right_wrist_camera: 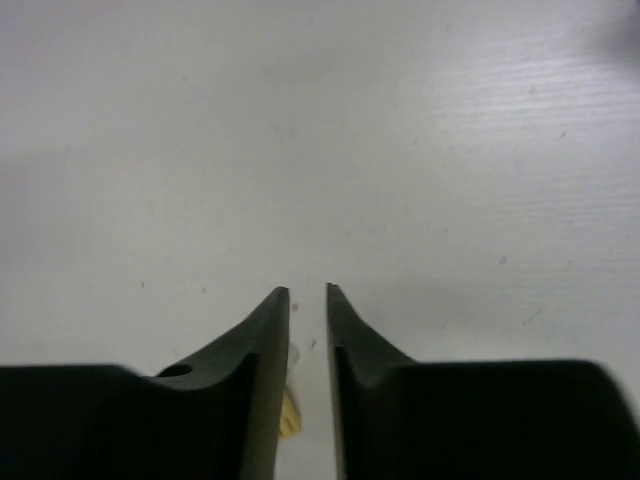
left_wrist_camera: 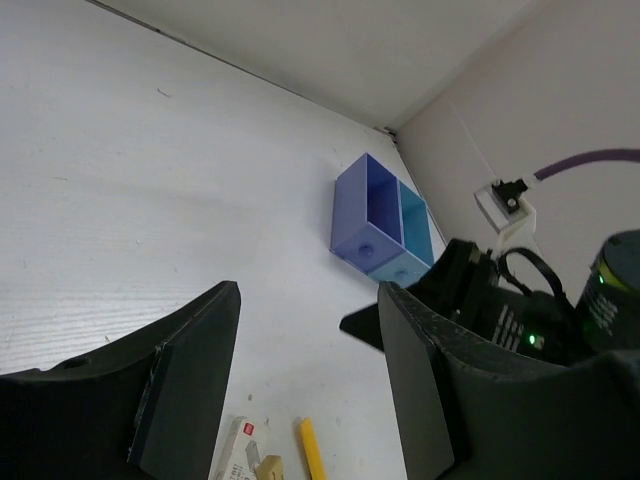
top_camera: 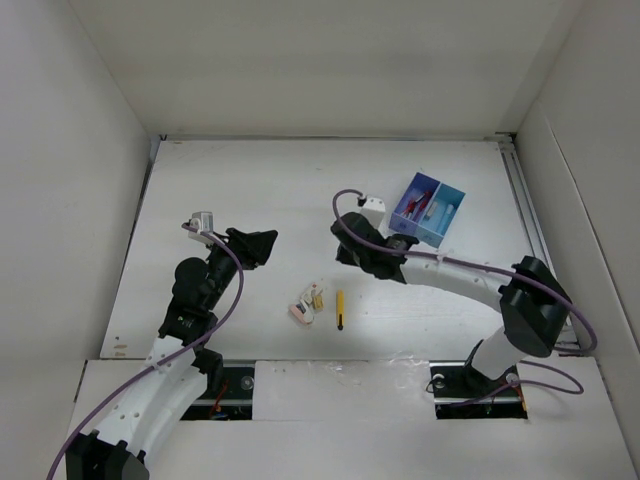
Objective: Sort the stationery into containers
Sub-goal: Pick up the stationery from the center of the board.
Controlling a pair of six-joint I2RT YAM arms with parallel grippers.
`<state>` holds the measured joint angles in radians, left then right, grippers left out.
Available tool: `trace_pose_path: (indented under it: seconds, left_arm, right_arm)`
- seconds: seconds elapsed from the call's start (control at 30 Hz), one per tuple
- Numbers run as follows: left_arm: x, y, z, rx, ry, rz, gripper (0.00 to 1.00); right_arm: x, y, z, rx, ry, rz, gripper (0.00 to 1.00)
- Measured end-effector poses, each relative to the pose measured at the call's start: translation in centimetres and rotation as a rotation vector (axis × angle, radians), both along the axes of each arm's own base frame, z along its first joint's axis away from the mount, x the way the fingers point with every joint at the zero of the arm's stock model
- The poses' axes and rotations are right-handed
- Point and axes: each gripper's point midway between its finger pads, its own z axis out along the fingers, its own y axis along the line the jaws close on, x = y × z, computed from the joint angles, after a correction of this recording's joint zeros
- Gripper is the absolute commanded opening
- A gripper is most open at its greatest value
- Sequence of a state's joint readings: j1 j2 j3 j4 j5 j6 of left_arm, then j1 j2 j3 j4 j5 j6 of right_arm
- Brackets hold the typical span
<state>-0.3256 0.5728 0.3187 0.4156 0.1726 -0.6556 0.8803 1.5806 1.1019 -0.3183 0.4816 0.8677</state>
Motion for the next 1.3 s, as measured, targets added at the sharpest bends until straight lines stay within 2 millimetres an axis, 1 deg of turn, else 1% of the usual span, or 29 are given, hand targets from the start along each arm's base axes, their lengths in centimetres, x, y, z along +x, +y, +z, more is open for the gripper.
trace_pose_path:
  seconds: [0.07,0.1,0.17,0.2,0.27,0.3,0.37,0.43,0.5,0.6,0.63,0.67,0.77,0.83,1.0,1.1,1.13,1.17,1.27,1.3]
  left_arm:
    - [0.0,0.0,0.0,0.000,0.000,0.000,0.54]
    - [0.0,0.0,0.0,0.000,0.000,0.000,0.54]
    - [0.0,0.0,0.0,0.000,0.000,-0.003,0.54]
    - [0.0,0.0,0.0,0.000,0.000,-0.003,0.54]
    - [0.0,-0.1,0.0,0.000,0.000,-0.004,0.54]
    - [0.0,-0.1,0.0,0.000,0.000,-0.004,0.54]
    - [0.0,-0.1,0.0,0.000,0.000,-0.004,0.54]
    - [0.0,-0.1,0.0,0.000,0.000,-0.004,0.54]
    - [0.0,-0.1,0.0,0.000,0.000,-0.005,0.54]
    - [-0.1,-0.1,0.0,0.000,0.000,-0.005,0.54]
    - [-0.1,-0.1,0.0,0.000,0.000,-0.006,0.54]
    - [-0.1,-0.1,0.0,0.000,0.000,-0.006,0.54]
    - [-0.1,-0.1,0.0,0.000,-0.001,-0.007,0.54]
    - [-0.1,-0.1,0.0,0.000,0.000,-0.007,0.54]
    - [-0.1,-0.1,0.1,-0.001,-0.003,-0.007,0.54]
    - [-0.1,-0.1,0.1,0.000,-0.003,-0.008,0.54]
    - [-0.1,-0.1,0.1,-0.001,-0.003,-0.007,0.54]
    - [-0.1,-0.1,0.1,-0.001,-0.004,-0.009,0.54]
    - [-0.1,-0.2,0.1,-0.002,-0.005,-0.011,0.54]
    - [-0.1,-0.2,0.1,-0.004,-0.005,-0.012,0.54]
  right_arm:
    - [-1.9,1.3,-0.4,-0.010,0.018,0.048,0.41]
    - [-2.7,1.8,-0.7,-0.018,0.028,0.066,0.50]
    - [-4.1,2.4,-1.7,-0.038,0.048,0.085,0.57]
    - [-4.7,2.5,-2.4,-0.055,0.062,0.088,0.62]
    - [-5.4,2.1,-4.1,-0.093,0.093,0.081,0.67]
    - [-5.8,1.4,-5.3,-0.124,0.119,0.073,0.70]
    - [-6.3,0.6,-6.7,-0.157,0.147,0.063,0.72]
    - [-6.6,0.1,-7.8,-0.185,0.171,0.053,0.72]
    - [-7.0,0.0,-8.8,-0.207,0.189,0.054,0.70]
    - [-7.3,0.0,-10.0,-0.231,0.206,0.058,0.65]
    - [-7.3,0.1,-10.1,-0.233,0.205,0.057,0.63]
    - [-7.4,0.2,-10.1,-0.233,0.204,0.061,0.59]
    - [-7.4,0.2,-10.2,-0.240,0.201,0.060,0.51]
    - [-7.4,0.2,-10.3,-0.248,0.196,0.055,0.41]
    - [-7.4,0.5,-10.3,-0.256,0.177,0.042,0.41]
    - [-7.7,0.6,-10.3,-0.261,0.171,0.036,0.48]
    - [-7.9,0.7,-10.3,-0.262,0.168,0.037,0.54]
    - [-8.0,0.8,-10.3,-0.261,0.168,0.038,0.56]
    - [-8.7,0.9,-10.3,-0.269,0.168,0.048,0.56]
    - [-8.8,0.9,-10.3,-0.274,0.169,0.049,0.54]
